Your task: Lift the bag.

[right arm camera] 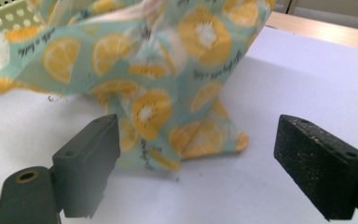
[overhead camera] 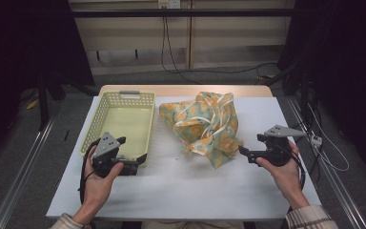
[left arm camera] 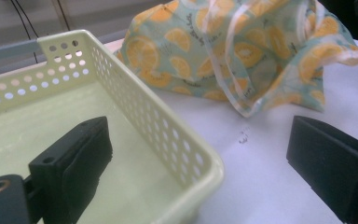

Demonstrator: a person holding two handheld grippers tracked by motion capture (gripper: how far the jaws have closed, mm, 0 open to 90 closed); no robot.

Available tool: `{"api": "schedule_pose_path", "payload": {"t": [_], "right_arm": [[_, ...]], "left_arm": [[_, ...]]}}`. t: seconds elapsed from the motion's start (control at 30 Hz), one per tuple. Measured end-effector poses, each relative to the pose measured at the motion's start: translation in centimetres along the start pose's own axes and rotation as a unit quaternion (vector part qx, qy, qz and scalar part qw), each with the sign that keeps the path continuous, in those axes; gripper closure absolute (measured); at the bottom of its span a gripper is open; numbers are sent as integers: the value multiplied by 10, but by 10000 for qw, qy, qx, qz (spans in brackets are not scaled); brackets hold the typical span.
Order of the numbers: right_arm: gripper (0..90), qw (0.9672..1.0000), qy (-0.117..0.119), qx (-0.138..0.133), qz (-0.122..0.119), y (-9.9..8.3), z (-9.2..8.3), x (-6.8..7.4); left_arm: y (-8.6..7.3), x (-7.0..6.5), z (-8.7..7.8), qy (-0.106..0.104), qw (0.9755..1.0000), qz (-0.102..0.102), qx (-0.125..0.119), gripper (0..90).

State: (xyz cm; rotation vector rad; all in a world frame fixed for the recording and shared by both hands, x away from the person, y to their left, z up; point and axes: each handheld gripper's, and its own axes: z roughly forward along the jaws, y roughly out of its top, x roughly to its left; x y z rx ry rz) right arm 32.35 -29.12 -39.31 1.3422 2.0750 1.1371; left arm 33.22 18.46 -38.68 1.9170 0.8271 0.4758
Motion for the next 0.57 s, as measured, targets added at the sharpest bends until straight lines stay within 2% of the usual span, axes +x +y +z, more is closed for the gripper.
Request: {"api": "schedule_pose_path", "payload": {"t": [0.13,0.23,0.27,0.3,0.37,0.5,0.57], "right_arm": [[153,10000,-13,-11,58,-17,-2,5],[153,9999,-56,-25,147,-29,0,9],[153,9999,-69,-3,154,-32,0,10],[153,9999,-66,1,160,-34,0,11],[153,9999,-56,-22,145,-35,-2,12],[145,9998,-52,-55,207,-37,1,8],[146,9998,-48,-36,171,-37,2,9]], "left_arm": [[-17,-2,-8,41,9999,-141,16,60],[-26,-2,-10,203,9995,-217,-42,60],[-28,-3,-10,183,9994,-282,-37,60],[-30,-3,-11,165,9995,-264,-42,60],[-32,-3,-11,193,9994,-271,-50,60],[-33,-2,-11,213,9989,-407,-118,57],[-33,-1,-12,234,9989,-380,-149,57]]}}
